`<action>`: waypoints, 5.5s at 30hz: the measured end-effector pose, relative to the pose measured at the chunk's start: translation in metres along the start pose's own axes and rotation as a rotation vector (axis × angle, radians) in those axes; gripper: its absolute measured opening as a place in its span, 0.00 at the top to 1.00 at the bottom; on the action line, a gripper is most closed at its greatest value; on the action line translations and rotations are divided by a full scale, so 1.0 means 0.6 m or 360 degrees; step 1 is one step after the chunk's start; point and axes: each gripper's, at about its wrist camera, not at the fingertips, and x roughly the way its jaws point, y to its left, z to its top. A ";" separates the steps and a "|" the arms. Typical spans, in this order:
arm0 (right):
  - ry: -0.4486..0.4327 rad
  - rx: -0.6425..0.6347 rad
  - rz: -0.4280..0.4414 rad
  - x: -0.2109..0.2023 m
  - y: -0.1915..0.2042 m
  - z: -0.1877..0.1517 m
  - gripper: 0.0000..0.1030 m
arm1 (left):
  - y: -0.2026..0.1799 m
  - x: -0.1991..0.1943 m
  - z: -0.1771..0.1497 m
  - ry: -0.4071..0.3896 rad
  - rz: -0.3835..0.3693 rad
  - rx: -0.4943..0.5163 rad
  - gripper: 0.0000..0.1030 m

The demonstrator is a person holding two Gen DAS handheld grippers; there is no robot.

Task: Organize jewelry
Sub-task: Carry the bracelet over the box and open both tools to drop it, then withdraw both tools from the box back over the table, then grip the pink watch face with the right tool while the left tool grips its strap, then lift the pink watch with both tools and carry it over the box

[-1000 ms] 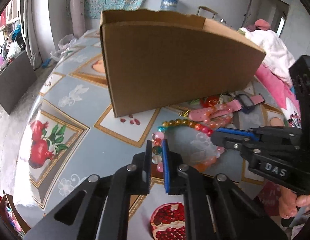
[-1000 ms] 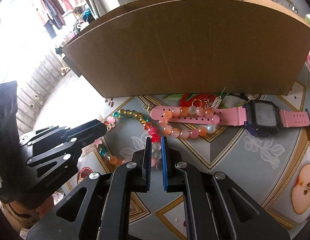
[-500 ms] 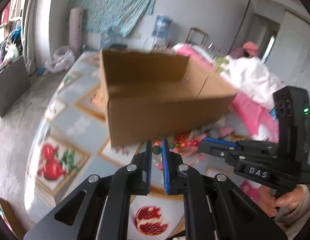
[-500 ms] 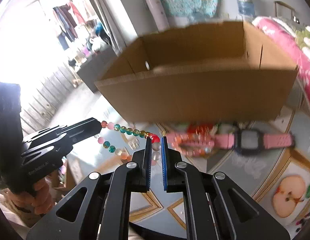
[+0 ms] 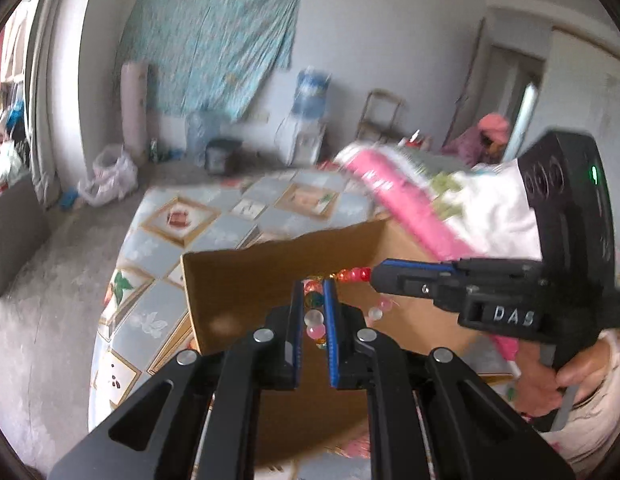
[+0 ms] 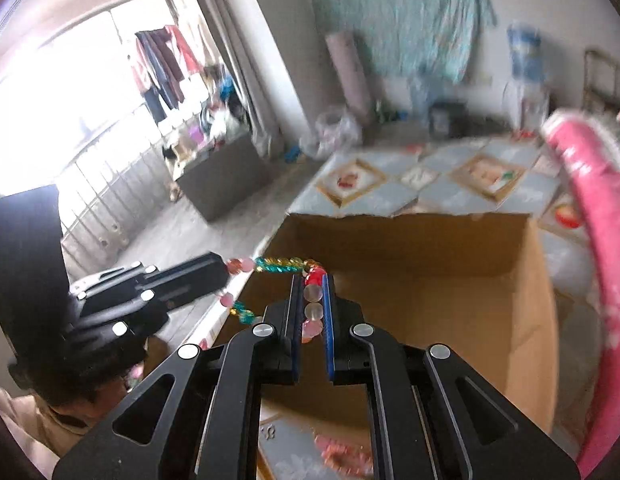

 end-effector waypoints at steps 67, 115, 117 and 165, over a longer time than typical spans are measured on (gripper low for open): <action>0.0321 0.0043 -0.0746 0.066 -0.026 -0.364 0.08 | -0.005 0.025 -0.367 0.0589 0.0421 -0.0036 0.04; 0.0404 -0.0733 -0.0515 0.063 -0.063 -0.299 0.49 | -0.157 0.123 -0.308 0.0483 -0.0142 0.0412 0.87; 0.0398 -0.0744 -0.0520 0.066 -0.060 -0.302 0.50 | -0.149 0.118 -0.310 0.0490 -0.0118 0.0402 0.87; 0.0572 -0.0291 0.0002 0.027 -0.128 -0.235 0.51 | -0.258 0.135 -0.354 0.0196 0.0126 0.1075 0.66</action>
